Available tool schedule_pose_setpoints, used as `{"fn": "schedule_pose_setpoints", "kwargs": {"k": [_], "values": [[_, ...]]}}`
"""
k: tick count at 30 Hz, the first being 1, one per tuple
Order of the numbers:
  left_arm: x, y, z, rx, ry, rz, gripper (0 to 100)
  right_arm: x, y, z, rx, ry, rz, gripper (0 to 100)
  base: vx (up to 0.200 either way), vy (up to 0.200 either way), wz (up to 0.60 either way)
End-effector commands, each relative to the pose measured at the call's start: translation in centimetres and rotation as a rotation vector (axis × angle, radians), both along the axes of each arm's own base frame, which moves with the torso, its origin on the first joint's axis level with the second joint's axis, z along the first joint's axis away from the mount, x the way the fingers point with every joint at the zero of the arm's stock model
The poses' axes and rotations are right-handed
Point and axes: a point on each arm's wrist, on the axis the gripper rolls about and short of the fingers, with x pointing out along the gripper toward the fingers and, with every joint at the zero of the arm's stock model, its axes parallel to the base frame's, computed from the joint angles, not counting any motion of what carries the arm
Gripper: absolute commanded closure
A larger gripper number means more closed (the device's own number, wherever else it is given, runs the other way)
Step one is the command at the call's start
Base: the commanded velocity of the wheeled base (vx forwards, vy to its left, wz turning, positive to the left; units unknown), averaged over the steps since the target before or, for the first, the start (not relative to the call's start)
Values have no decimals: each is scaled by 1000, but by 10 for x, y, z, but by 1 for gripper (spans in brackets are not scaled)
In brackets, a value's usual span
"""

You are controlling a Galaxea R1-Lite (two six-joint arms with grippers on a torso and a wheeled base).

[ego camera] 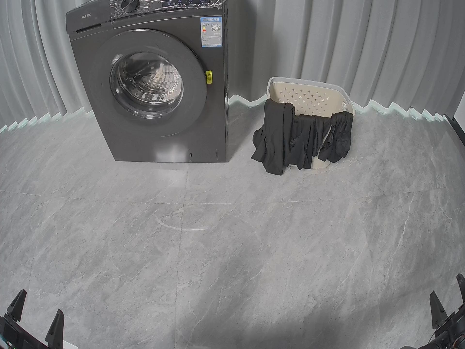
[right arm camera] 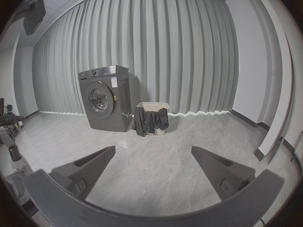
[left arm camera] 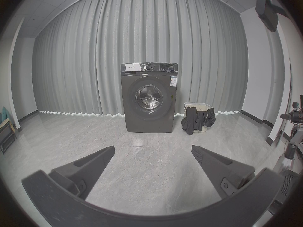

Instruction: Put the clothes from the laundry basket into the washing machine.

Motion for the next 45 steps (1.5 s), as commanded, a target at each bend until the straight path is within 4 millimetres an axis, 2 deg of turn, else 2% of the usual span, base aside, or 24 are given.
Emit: {"fn": "schedule_pose_setpoints", "kwargs": {"k": [1,22,45], "values": [[0,0,-5,-3,0,-2,0,0,0,-5,0,0,1,0,0,0,0],[0,0,-5,-19,-1,1,0,0,0,-5,0,0,1,0,0,0,0],[0,0,-5,-20,-1,6,0,0,0,-5,0,0,2,0,200,0,0]]}}
